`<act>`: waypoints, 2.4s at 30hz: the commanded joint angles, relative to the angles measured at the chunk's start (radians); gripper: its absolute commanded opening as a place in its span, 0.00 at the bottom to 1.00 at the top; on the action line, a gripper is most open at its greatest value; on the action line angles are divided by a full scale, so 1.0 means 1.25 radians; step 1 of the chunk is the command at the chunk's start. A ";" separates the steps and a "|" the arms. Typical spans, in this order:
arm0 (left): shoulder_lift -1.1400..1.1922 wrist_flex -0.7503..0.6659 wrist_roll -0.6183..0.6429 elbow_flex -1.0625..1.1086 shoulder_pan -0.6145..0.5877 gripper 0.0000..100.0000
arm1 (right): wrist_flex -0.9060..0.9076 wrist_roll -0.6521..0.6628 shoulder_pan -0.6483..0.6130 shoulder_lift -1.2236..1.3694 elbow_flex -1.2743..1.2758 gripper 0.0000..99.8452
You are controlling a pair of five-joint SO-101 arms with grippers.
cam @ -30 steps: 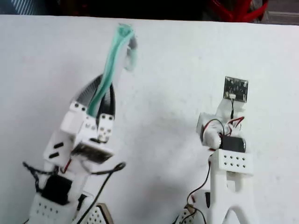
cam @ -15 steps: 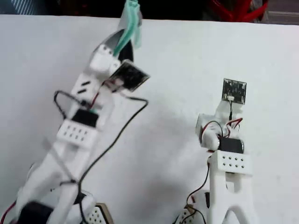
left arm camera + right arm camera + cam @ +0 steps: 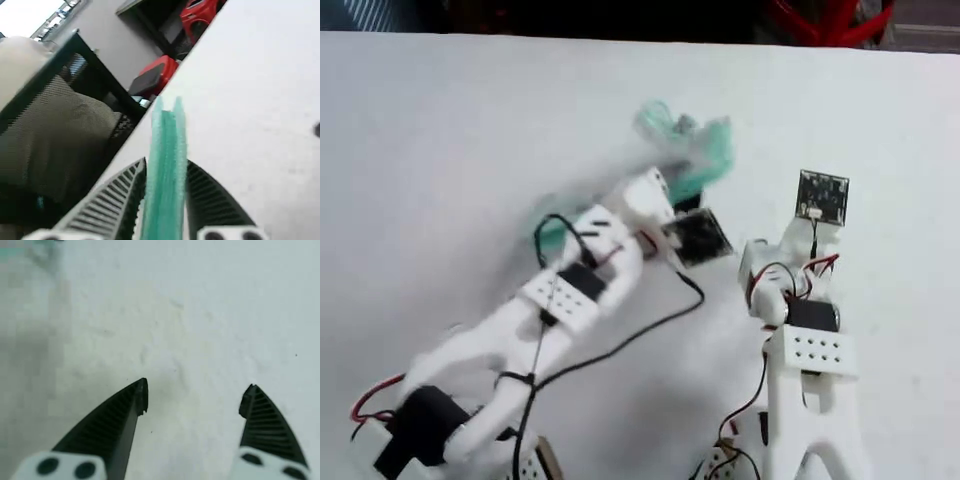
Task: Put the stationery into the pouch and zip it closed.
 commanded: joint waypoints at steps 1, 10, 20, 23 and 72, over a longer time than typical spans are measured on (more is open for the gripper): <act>-0.008 0.104 0.092 -0.021 0.035 0.17 | -0.013 0.000 0.019 -0.013 -0.005 0.29; -0.007 0.530 0.312 -0.206 0.060 0.26 | -0.035 0.000 0.083 -0.013 -0.005 0.29; -0.013 0.902 0.329 -0.574 0.002 0.28 | -0.039 0.000 0.093 -0.013 -0.004 0.29; -0.013 0.989 0.308 -0.662 0.003 0.27 | -0.039 0.000 0.093 -0.013 -0.004 0.29; -0.636 0.932 0.377 0.196 -0.511 0.02 | 0.298 0.541 -0.406 -0.004 0.011 0.02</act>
